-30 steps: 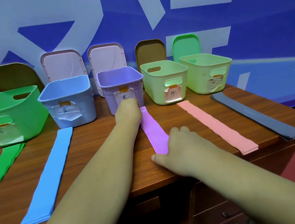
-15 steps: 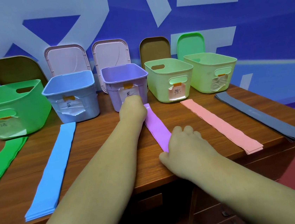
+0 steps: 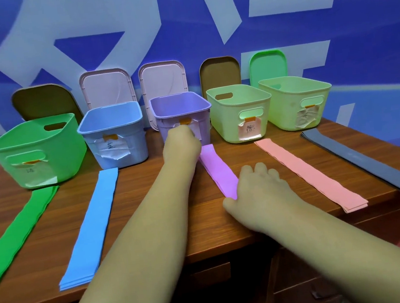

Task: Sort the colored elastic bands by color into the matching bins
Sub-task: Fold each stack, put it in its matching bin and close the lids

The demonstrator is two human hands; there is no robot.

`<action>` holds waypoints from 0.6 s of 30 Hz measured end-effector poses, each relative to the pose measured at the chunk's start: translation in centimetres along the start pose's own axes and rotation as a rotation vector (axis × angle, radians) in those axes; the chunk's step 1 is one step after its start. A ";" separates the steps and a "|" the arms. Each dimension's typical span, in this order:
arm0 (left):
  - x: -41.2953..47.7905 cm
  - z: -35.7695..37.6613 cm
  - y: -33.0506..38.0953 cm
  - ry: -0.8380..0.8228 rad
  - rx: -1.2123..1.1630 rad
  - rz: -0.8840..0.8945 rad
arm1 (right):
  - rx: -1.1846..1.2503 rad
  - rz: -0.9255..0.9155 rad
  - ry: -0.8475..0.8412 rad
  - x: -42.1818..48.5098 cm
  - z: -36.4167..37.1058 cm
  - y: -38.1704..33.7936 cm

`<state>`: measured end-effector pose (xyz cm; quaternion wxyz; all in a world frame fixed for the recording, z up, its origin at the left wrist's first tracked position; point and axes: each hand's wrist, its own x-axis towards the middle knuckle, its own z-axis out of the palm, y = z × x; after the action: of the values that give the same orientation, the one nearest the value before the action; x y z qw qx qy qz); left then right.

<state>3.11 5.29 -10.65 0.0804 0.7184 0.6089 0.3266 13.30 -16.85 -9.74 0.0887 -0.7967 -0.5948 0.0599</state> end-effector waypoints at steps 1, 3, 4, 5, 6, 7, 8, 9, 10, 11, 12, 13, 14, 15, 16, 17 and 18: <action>0.1 -0.8 0.1 0.009 -0.020 -0.007 | 0.014 -0.035 0.034 0.3 -0.2 -0.4; 0.1 -3.0 0.2 0.018 -0.037 -0.021 | 0.091 -0.134 0.128 0.8 -0.6 -1.5; 0.0 -4.2 0.1 0.023 -0.046 -0.027 | 0.139 -0.186 0.169 1.0 -0.7 -2.3; -0.1 -5.6 -0.2 0.027 -0.052 -0.027 | 0.181 -0.234 0.198 1.2 -0.8 -3.3; -0.2 -7.0 -0.7 0.028 -0.055 -0.026 | 0.222 -0.278 0.215 1.4 -0.7 -4.3; -0.3 -8.5 -1.4 0.031 -0.044 -0.023 | 0.261 -0.312 0.218 1.6 -0.5 -5.5; -0.6 -10.1 -2.1 0.031 -0.035 -0.023 | 0.298 -0.341 0.214 1.7 -0.2 -6.7; -0.9 -11.8 -3.2 0.027 -0.028 -0.028 | 0.330 -0.368 0.205 1.9 0.2 -8.1; -1.3 -13.5 -4.4 0.028 -0.044 -0.042 | 0.362 -0.401 0.194 2.0 0.6 -9.5; -1.6 -15.1 -5.7 0.026 -0.063 -0.064 | 0.392 -0.436 0.175 2.2 1.0 -11.0; -2.1 -16.6 -7.1 0.028 -0.064 -0.086 | 0.412 -0.472 0.154 2.3 1.5 -12.5; -2.6 -18.0 -8.6 0.031 -0.051 -0.107 | 0.421 -0.506 0.136 2.6 2.0 -14.1; -3.1 -19.3 -10.2 0.036 -0.032 -0.120 | 0.423 -0.543 0.123 2.9 2.4 -15.7; -3.7 -20.6 -11.7 0.038 -0.013 -0.133 | 0.427 -0.577 0.114 3.2 2.8 -17.4; -4.3 -21.8 -13.4 0.031 0.006 -0.150 | 0.433 -0.607 0.103 3.6 3.2 -19.0; -4.8 -23.0 -14.9 0.012 0.019 -0.177 | 0.436 -0.632 0.090 3.9 3.6 -20.7; -5.4 -24.1 -16.6 -0.019 0.026 -0.208 | 0.439 -0.657 0.080 4.4 3.9 -22.3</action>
<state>-24.41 -2.45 -2.52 0.1103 0.6553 0.6835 0.3020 -7.11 -6.24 -8.76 0.2947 -0.5280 -0.7870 0.1231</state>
